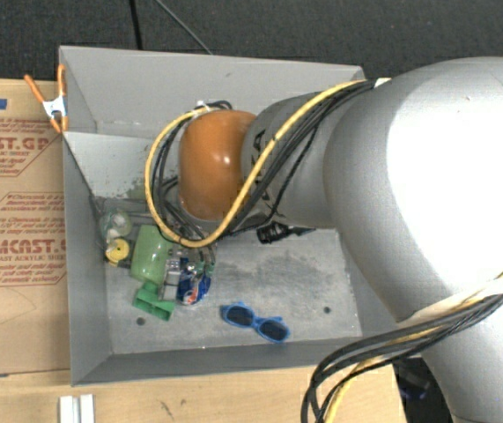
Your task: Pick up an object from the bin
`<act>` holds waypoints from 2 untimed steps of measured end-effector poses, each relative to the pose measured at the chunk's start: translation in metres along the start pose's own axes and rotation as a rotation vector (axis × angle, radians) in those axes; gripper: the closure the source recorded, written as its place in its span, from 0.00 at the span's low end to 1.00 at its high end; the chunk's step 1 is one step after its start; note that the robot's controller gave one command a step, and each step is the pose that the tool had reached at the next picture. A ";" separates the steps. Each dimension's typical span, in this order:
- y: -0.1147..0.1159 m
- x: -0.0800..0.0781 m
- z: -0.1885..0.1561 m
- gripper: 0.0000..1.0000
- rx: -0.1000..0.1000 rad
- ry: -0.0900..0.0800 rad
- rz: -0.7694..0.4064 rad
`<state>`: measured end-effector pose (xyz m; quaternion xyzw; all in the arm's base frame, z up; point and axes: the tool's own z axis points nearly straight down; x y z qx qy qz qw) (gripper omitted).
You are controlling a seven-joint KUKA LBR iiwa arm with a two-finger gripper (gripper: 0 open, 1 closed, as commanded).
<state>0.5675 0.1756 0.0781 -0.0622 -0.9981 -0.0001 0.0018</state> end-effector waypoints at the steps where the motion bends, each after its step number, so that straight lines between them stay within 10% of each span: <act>1: 0.000 -0.002 -0.004 1.00 0.002 -0.003 -0.002; 2: 0.010 0.009 -0.143 1.00 -0.005 -0.012 -0.023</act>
Offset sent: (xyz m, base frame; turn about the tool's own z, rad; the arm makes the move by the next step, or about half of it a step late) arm 0.0000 0.0000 0.0000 0.0000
